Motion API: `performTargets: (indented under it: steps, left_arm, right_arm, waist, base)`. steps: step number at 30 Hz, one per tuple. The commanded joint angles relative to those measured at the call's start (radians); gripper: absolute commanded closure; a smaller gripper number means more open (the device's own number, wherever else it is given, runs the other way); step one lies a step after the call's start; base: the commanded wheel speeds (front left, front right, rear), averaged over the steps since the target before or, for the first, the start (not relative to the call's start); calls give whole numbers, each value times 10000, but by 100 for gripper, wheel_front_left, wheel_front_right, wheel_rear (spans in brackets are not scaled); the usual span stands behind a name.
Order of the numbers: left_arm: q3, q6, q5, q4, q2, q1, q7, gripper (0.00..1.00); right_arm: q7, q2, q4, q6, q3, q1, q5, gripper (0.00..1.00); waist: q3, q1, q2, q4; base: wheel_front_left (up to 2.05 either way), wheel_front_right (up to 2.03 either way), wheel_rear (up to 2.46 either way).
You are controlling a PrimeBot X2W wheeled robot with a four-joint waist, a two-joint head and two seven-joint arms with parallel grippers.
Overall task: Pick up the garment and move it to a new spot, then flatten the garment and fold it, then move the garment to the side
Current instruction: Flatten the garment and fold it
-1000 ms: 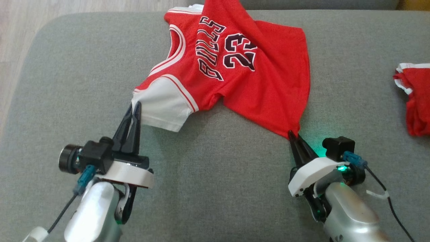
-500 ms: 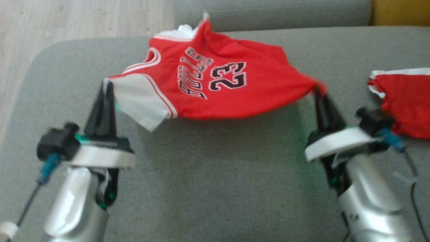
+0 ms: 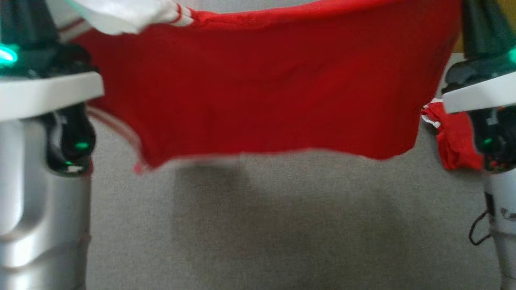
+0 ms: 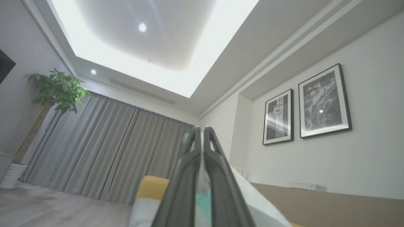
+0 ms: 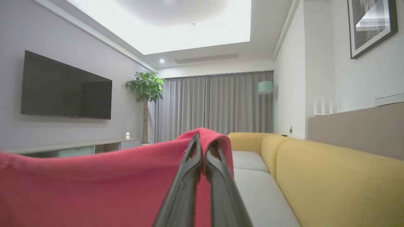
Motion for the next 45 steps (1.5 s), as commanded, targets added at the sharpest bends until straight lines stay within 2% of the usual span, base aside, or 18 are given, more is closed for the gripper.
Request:
performTargets:
  steps: [1, 7, 10, 13, 16, 20, 22, 25, 29, 33, 37, 41, 45]
  left_arm:
    - [469, 104, -109, -630, 387, -597, 266, 100]
    - [822, 584, -672, -2070, 745, -706, 1653, 100]
    - [1079, 803, -764, -1922, 1002, -931, 2065, 100]
    - [1178, 769, -875, -1188, 1276, -1707, 2365, 100]
    - [1099, 522, -528, 123, 1805, -3080, 2352, 100]
    - [949, 166, -52, 2503, 2222, -5456, 1757, 100]
    - [847, 42, 306, 3627, 2422, -6725, 1249, 100]
    - [939, -19, 453, 5258, 2418, -8467, 317, 100]
    - [430, -465, 852, 6931, 2369, -9603, -526, 100]
    - [-20, -810, 911, 7940, 2132, -9406, -961, 100]
    - [-764, -975, 1074, 8448, 1954, -8275, -1167, 100]
    - [-1432, -1007, 954, 8517, 1806, -6609, -1242, 100]
    - [-2380, -1011, 1080, 8034, 2085, -4661, -1262, 100]
  right_arm:
    - [275, -90, -662, -9, 54, -397, 98, 100]
    - [1574, -27, -2437, -9, -515, -10, 325, 100]
    - [1998, -20, -2804, -9, -654, -103, 233, 100]
    - [2293, 72, -2471, -9, -678, -811, 388, 100]
    - [2270, -456, -1535, -9, 46, -2319, 63, 100]
    - [1609, -849, 730, -9, 1223, -4940, -178, 100]
    - [1092, -789, 1986, -9, 1544, -6287, -270, 100]
    - [42, -561, 3818, -9, 1708, -8014, -687, 100]
    - [-1135, -349, 5946, -9, 1832, -9241, -1245, 100]
    - [-1917, -277, 7468, -9, 2147, -9192, -1334, 100]
    - [-2157, -361, 8475, -9, 2973, -8234, -1085, 100]
    - [-1989, -552, 9223, -9, 3814, -6969, -394, 100]
    - [-1445, -839, 9561, -9, 4824, -5742, 457, 100]
  waist:
    - [15, 2, -1, 18]
    - [469, 2, -1, 96]
    - [1060, 2, -1, 99]
    - [1954, 2, -1, 14]
    - [3051, 2, -1, -116]
    - [4193, 2, -1, -255]
    - [4588, 2, -1, -266]
    - [4907, 2, -1, -221]
    - [4909, 2, -1, -9]
    - [4652, 2, -1, 247]
    - [4295, 2, -1, 472]
    - [3801, 2, -1, 665]
    - [3294, 2, -1, 803]
  base:
    - [0, 0, 0]
    - [0, 0, 0]
    - [0, 0, 0]
    - [0, 0, 0]
    - [0, 0, 0]
    - [0, 0, 0]
    - [0, 0, 0]
    - [0, 0, 0]
    - [0, 0, 0]
    - [0, 0, 0]
    - [0, 0, 0]
    - [0, 0, 0]
    - [0, 0, 0]
